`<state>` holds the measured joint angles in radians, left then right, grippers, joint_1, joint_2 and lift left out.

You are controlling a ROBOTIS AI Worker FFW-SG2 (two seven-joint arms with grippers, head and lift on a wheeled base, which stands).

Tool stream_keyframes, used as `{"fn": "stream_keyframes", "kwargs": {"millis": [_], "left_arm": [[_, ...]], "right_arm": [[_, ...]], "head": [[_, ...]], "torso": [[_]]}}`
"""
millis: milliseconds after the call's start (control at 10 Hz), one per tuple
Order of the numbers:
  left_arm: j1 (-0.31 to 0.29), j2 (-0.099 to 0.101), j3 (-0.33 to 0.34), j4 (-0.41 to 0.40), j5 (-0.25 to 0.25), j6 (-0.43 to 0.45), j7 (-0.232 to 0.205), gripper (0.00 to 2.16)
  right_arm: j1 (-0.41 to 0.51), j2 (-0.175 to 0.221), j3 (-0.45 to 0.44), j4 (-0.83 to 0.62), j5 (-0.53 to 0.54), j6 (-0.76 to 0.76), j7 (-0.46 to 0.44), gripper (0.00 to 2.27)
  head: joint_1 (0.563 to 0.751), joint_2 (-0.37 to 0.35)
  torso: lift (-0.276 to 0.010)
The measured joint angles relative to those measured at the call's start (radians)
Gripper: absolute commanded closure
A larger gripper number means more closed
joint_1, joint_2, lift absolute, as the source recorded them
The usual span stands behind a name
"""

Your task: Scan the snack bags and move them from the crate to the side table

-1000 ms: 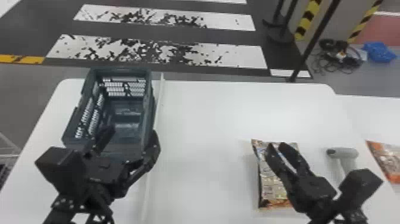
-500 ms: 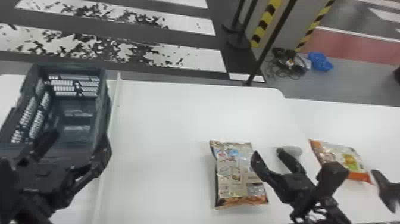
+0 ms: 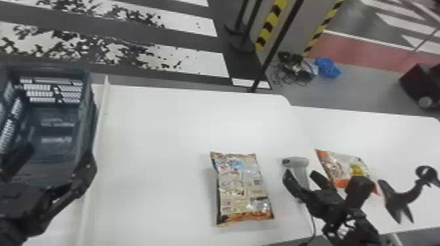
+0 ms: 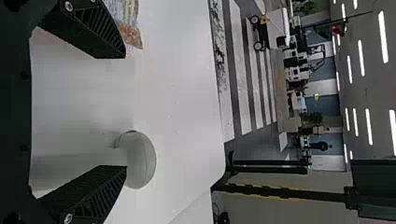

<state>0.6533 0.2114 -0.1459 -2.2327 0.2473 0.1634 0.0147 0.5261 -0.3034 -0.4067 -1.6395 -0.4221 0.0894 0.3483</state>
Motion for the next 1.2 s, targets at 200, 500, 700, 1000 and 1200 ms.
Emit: {"fn": "stream_keyframes", "kwargs": {"millis": [200, 500, 700, 1000, 1200], "left_arm": [[0.000, -0.001, -0.003, 0.007, 0.006, 0.002, -0.006, 0.05], [0.000, -0.002, -0.011, 0.007, 0.001, 0.005, -0.006, 0.06], [-0.001, -0.003, -0.020, 0.007, -0.004, 0.007, -0.006, 0.06], [-0.004, -0.003, -0.025, 0.006, -0.005, 0.008, -0.006, 0.06], [-0.006, -0.003, -0.028, 0.007, -0.005, 0.008, -0.006, 0.06]], "right_arm": [[-0.038, -0.046, -0.004, 0.083, 0.028, -0.010, 0.001, 0.08], [-0.093, -0.099, 0.013, 0.213, 0.031, -0.001, 0.064, 0.72], [-0.116, -0.128, 0.024, 0.257, 0.035, 0.025, 0.119, 2.13], [-0.120, -0.145, 0.024, 0.262, 0.040, 0.034, 0.158, 2.24], [-0.093, -0.133, 0.006, 0.225, 0.028, 0.022, 0.156, 2.24]], "head": [[0.695, -0.350], [0.695, -0.350], [0.695, -0.350], [0.695, -0.350], [0.695, -0.350]], "torso": [[-0.087], [-0.087], [-0.087], [-0.087], [-0.087]]}}
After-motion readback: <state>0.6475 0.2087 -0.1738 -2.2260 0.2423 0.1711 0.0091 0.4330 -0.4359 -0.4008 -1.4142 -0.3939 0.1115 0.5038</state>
